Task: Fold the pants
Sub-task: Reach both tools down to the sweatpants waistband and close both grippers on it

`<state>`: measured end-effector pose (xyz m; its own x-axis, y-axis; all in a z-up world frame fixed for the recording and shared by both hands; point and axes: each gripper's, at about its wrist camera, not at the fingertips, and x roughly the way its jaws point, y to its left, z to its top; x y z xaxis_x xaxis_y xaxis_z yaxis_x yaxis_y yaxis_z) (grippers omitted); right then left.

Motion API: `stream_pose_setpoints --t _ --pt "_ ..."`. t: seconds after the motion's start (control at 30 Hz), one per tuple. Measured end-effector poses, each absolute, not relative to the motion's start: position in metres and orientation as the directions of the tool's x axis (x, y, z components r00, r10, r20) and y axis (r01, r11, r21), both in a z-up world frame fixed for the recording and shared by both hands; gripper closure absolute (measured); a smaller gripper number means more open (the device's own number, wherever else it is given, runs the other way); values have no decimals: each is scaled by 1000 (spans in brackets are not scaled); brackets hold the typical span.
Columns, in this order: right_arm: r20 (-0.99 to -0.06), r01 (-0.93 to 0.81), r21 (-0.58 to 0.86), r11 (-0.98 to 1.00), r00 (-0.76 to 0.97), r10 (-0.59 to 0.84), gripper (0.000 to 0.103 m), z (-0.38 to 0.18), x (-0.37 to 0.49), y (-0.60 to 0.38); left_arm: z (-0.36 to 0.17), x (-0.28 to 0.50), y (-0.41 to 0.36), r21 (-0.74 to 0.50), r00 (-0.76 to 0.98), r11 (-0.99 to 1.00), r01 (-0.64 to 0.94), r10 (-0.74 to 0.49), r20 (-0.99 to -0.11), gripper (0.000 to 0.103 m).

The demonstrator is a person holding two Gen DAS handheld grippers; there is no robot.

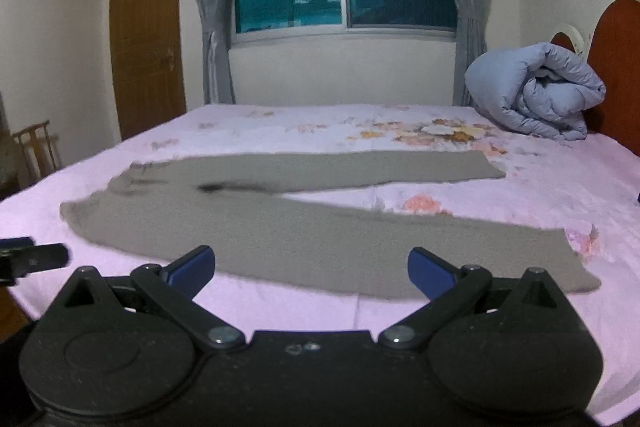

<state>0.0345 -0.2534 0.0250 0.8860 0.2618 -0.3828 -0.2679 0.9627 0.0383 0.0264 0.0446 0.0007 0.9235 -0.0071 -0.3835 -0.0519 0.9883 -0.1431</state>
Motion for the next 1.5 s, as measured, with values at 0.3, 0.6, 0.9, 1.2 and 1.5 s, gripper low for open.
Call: stream_pose_setpoints --t 0.3,0.6,0.9,1.2,1.5 --pt "-318 -238 38 970 918 238 6 84 139 -251 47 149 181 -141 914 977 -159 92 -395 0" --pt "-363 -213 37 976 907 211 6 91 313 -205 27 324 291 -61 855 966 -250 191 -482 0" --pt "-478 -266 -1 964 847 233 6 22 431 -147 -53 458 337 -29 772 970 -243 175 -611 0" --pt "-515 -312 12 950 813 273 6 -15 472 -134 -95 522 341 26 722 990 -140 120 -682 34" --pt "-587 -513 -77 855 717 377 30 -17 528 -112 -50 485 342 -158 850 984 -82 -14 -526 84"
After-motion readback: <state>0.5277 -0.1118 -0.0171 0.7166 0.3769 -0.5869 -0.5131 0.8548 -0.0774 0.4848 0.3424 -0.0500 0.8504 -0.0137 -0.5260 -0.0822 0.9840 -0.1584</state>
